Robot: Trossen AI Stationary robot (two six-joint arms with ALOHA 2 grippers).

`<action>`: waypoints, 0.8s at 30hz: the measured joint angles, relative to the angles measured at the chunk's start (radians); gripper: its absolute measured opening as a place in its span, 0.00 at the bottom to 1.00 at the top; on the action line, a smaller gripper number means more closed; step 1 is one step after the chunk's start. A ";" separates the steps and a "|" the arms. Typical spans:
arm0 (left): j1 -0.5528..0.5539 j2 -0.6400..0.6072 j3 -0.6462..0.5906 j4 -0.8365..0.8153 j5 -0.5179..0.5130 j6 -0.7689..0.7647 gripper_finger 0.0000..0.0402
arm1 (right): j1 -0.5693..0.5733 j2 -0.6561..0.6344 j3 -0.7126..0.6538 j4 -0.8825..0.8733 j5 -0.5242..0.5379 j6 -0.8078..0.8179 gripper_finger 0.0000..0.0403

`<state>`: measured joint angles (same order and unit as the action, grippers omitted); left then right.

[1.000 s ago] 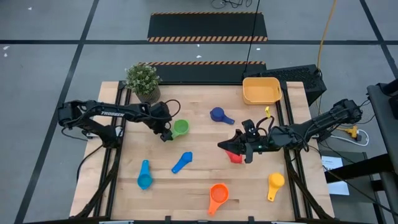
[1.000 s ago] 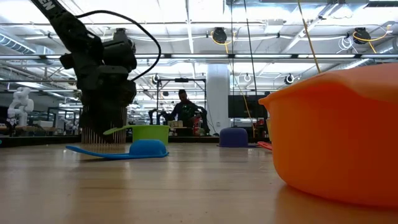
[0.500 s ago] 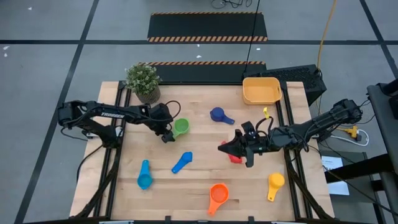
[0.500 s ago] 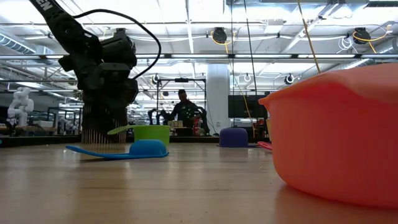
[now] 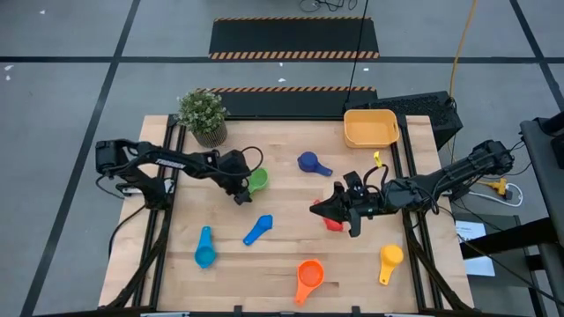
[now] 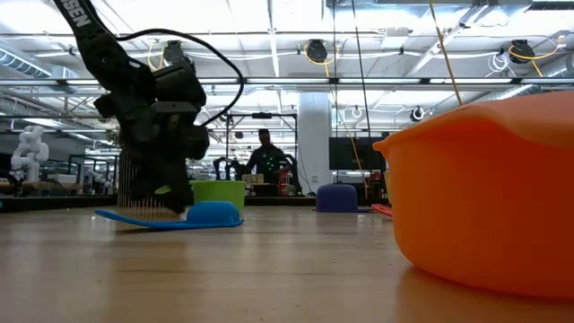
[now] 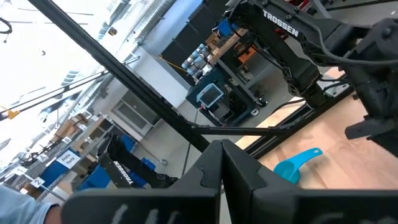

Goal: Nest measuring cups in basket
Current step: Stack the green measuring cup on top of the orange measuring cup

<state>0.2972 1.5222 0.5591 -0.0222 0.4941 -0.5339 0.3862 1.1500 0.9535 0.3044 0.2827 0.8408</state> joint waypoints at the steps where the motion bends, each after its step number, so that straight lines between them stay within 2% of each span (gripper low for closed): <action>1: -0.003 -0.002 0.000 0.019 -0.001 -0.005 0.21 | 0.000 0.000 0.000 -0.002 0.000 0.006 0.00; 3: -0.005 -0.012 0.000 0.036 -0.003 -0.022 0.09 | 0.000 0.000 0.000 -0.003 0.000 0.008 0.00; 5: -0.005 -0.019 0.000 0.055 -0.006 -0.047 0.03 | 0.002 0.000 0.000 -0.002 0.000 0.009 0.00; 11: -0.028 -0.058 0.000 0.096 0.020 -0.109 0.01 | 0.001 0.000 0.000 -0.003 0.001 0.006 0.00; 16: -0.092 -0.129 0.000 0.179 0.026 -0.190 0.01 | -0.031 0.000 0.000 -0.010 0.002 -0.013 0.00; 21: -0.202 -0.190 0.003 0.335 -0.042 -0.340 0.01 | -0.075 -0.046 0.000 -0.134 0.000 0.066 0.00; 24: -0.278 -0.200 0.032 0.415 -0.118 -0.413 0.01 | -0.096 -0.093 0.000 -0.220 -0.005 0.081 0.00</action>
<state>0.0196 1.3223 0.5912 0.3926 0.3759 -0.9469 0.2904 1.0565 0.9531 0.0846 0.2775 0.9222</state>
